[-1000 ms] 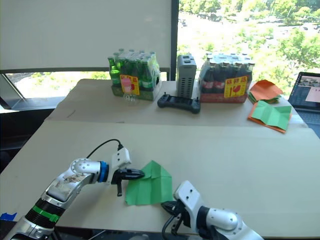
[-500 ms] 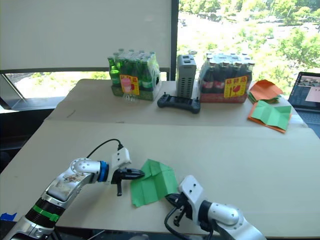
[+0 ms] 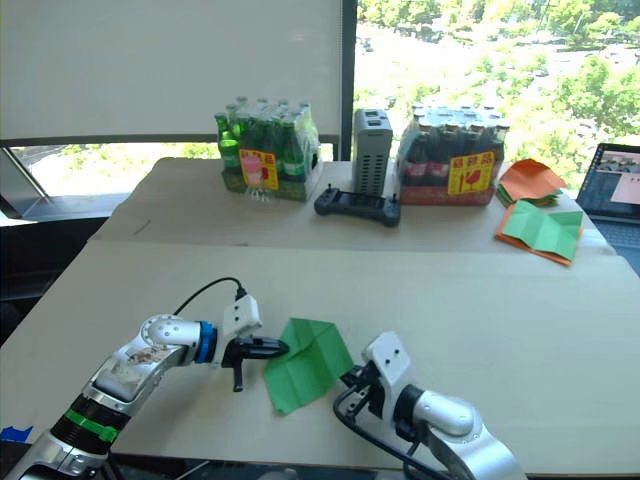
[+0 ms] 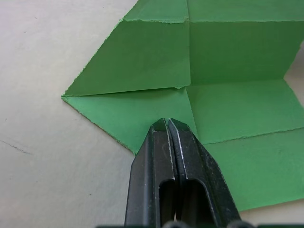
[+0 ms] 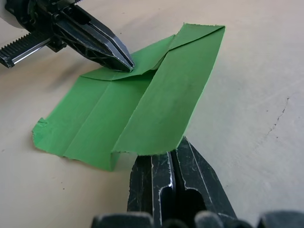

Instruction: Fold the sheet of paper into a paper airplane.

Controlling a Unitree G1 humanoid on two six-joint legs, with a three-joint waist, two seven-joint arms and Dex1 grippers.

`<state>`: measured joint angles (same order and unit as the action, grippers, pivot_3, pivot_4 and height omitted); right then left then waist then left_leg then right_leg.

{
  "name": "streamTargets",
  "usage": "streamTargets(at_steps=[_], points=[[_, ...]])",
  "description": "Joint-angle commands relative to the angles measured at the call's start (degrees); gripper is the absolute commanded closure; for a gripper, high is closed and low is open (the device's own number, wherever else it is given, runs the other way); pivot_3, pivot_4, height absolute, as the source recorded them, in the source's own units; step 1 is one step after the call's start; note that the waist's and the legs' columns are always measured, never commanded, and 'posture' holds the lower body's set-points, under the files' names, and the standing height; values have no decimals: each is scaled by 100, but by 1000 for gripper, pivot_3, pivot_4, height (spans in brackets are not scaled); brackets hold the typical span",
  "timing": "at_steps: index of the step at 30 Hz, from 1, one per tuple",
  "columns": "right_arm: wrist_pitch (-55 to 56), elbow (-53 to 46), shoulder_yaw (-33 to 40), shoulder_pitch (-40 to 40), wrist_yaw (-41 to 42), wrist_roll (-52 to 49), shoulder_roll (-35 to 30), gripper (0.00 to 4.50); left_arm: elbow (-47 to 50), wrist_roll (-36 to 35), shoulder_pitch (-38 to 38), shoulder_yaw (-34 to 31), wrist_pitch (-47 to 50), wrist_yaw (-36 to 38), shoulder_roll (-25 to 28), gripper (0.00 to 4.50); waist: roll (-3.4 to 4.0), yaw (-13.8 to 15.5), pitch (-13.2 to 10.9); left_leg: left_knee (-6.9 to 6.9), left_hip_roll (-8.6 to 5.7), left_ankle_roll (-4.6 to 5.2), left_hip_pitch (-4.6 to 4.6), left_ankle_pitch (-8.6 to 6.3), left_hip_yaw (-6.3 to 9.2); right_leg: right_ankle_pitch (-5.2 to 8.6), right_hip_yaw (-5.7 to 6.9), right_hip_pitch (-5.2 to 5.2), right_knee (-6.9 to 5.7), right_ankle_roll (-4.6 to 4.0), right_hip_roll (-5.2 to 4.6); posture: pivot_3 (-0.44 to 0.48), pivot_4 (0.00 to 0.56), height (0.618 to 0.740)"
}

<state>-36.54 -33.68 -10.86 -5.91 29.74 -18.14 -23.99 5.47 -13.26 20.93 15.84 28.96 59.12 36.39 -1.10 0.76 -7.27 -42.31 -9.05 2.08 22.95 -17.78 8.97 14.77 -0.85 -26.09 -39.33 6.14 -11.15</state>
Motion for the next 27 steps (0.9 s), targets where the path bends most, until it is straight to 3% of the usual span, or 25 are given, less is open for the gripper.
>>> streamTargets(at_steps=[1, 27], points=[[246, 0, -59, 167, 21, -4, 91, 4500, -70, 139, 111, 51, 143, -38, 51, 4441, 0, -1, 0, -1, 0, 0, 0, 0, 0, 0, 0, 0, -1, 0, 0, 0, 150, 675], [342, 333, -402, 721, 313, 80, 124, 4500, -382, 221, 592, 376, 170, -5, -708, 4441, 0, -9, 0, -16, -2, -2, 20, 1, 3, 0, 3, -12, -8, 0, 0, 0, 150, 675]])
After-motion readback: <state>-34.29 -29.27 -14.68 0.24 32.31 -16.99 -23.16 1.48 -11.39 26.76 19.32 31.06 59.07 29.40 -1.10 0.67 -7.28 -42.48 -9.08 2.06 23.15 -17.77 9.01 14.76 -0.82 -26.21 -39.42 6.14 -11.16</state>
